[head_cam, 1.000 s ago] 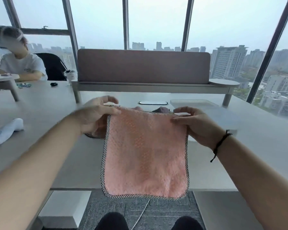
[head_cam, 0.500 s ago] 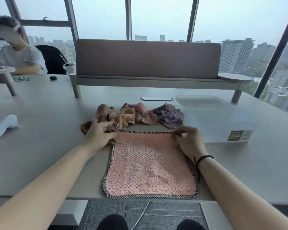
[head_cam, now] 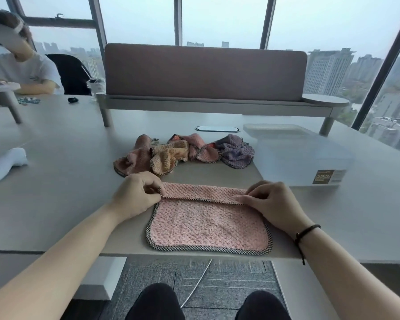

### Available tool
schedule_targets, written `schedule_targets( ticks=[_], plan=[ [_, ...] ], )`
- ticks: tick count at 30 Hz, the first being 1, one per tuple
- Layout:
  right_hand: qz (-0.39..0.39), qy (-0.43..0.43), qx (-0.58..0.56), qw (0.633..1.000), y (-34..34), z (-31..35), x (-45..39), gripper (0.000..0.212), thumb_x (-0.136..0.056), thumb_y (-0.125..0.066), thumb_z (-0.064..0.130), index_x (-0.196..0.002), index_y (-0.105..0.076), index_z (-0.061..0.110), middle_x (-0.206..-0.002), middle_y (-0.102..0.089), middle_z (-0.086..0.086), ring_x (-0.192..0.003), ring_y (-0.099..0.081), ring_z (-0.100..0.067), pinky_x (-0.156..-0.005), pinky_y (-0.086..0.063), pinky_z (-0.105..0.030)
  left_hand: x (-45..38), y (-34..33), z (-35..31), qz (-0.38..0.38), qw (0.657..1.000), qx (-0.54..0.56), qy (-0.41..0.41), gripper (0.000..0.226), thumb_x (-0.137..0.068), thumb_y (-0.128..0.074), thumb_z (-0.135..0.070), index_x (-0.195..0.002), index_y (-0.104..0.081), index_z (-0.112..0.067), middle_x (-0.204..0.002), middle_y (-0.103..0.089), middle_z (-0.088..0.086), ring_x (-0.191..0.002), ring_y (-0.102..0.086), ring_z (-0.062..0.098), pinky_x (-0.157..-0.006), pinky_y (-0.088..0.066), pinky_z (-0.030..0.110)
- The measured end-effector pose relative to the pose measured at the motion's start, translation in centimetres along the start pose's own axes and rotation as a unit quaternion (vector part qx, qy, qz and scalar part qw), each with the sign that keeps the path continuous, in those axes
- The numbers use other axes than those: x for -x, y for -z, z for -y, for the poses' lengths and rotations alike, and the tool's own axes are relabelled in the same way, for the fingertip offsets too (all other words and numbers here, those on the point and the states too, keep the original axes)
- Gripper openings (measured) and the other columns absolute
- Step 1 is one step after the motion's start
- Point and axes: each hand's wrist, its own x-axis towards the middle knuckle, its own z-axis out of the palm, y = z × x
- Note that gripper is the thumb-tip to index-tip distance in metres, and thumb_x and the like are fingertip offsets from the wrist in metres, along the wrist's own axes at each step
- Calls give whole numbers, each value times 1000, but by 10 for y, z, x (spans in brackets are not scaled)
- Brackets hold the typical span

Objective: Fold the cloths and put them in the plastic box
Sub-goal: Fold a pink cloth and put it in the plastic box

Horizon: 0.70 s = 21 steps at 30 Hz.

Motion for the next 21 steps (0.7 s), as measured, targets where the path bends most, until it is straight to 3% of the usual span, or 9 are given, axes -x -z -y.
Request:
schedule_targets(
  ticks=[4,9,13,16,19,21],
  plan=[
    [-4,38,52,998,-2,-1,2,7,-74,-85,25,-74,-80,19,-84,-68,14,-74,-60,3,-66,-42,-8,2,-2,0,10,1000,-9,-13,33,-71,-70,14,-65,-72,-18,-88,-70,0,-86,-65,11,-73,-46,6],
    [-2,41,82,996,-4,1,3,4,-76,-81,17,-77,-79,20,-86,-68,12,-73,-58,5,-66,-42,-4,3,-1,1,25,999,-5,-23,33,-72,-69,12,-65,-72,-20,-92,-71,-1,-81,-67,11,-71,-51,16],
    [-4,26,97,995,-5,-2,1,7,-77,-77,14,-79,-80,20,-89,-68,12,-75,-61,-1,-68,-41,-2,3,-4,1,31,999,-28,-26,36,-73,-69,8,-64,-70,-26,-92,-71,-3,-88,-64,-2,-71,-45,7],
    [-4,21,109,994,-4,-2,1,10,-79,-74,13,-82,-81,20,-88,-66,14,-78,-63,-6,-69,-41,-2,1,-5,3,20,997,-67,-24,32,-75,-69,1,-67,-71,-30,-92,-71,-11,-88,-64,-3,-73,-39,1],
    [-10,18,127,992,-5,-4,-1,11,-84,-71,14,-87,-81,19,-93,-68,12,-83,-62,-10,-70,-37,-4,1,-6,5,14,995,-98,-28,24,-77,-69,-5,-80,-76,-28,-100,-72,-13,-95,-65,3,-89,-47,17],
    [-18,16,152,988,-6,-6,-4,12,-86,-70,15,-91,-80,19,-100,-72,9,-91,-63,-14,-82,-42,-17,0,-7,8,23,992,-117,-32,22,-79,-68,-13,-90,-78,-29,-107,-72,-14,-102,-64,7,-97,-49,30]
  ],
)
